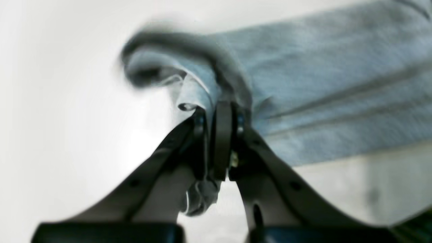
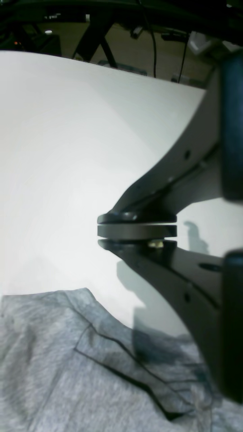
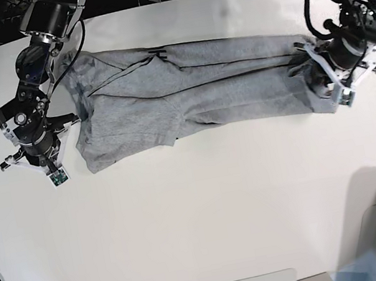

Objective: Fold the T-shirt properly
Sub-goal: 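Fold the strip end held by the left gripper toward the right gripper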

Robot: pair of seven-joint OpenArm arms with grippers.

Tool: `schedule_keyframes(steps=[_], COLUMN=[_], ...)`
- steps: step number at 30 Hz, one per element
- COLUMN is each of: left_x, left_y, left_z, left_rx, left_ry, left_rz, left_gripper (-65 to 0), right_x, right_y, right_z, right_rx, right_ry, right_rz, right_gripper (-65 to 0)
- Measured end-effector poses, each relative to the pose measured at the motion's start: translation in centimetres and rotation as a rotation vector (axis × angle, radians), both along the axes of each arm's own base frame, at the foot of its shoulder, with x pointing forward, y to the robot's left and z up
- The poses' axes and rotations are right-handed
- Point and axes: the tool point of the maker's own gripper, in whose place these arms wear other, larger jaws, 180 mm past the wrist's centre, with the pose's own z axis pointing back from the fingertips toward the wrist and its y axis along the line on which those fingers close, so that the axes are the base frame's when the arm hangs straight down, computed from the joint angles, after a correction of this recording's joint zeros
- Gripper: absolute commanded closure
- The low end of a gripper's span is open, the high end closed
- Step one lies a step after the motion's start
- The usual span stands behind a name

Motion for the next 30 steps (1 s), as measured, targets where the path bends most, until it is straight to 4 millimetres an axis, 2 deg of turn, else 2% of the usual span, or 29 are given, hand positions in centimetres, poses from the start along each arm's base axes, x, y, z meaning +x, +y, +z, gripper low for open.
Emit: schedule_keyframes(steps=[3, 5, 7, 9, 14, 17, 23, 27, 30], left_x=[0.0, 0.7, 2.2, 2.7, 1.0, 1.0, 1.1, 2.0, 1.8], left_y=[-5.9, -9.0, -10.0, -11.2, -14.4, -15.1, -15.7, -17.0, -16.7], left_z=[-1.3, -0.9, 0.1, 0.5, -2.0, -2.5, -2.6, -2.3, -4.6], left_rx=[-0.159, -0.244, -0.269, -0.291, -0.339, -0.347, -0.39, -0.425, -0.425], left_ry=[0.07, 0.081, 0.046, 0.041, 0.161, 0.189, 0.213, 0.212, 0.285], left_rz=[0.024, 0.021, 0.045, 0.031, 0.008, 0.009, 0.082, 0.077, 0.108], left_gripper=[0.0, 0.0, 0.0, 0.0, 0.0, 0.0, 0.0, 0.0, 0.0], right_x=[-0.3, -0.2, -0.5, -1.1, -0.8, -1.1, -1.0, -1.0, -1.0], right_y=[0.0, 0.1, 0.0, 0.0, -0.2, -0.9, -0.8, -0.7, -0.8], right_z=[-1.0, -0.9, -1.2, -1.7, -1.4, -1.4, -1.4, -1.4, -1.4], right_rx=[0.008, 0.01, 0.005, 0.007, 0.001, -0.016, -0.01, -0.007, -0.011], right_ry=[0.03, 0.027, 0.034, 0.052, 0.042, 0.048, 0.046, 0.046, 0.047], right_rz=[0.001, 0.002, 0.002, 0.001, 0.002, -0.004, -0.002, -0.002, -0.003], right_gripper=[0.0, 0.0, 0.0, 0.0, 0.0, 0.0, 0.0, 0.0, 0.0])
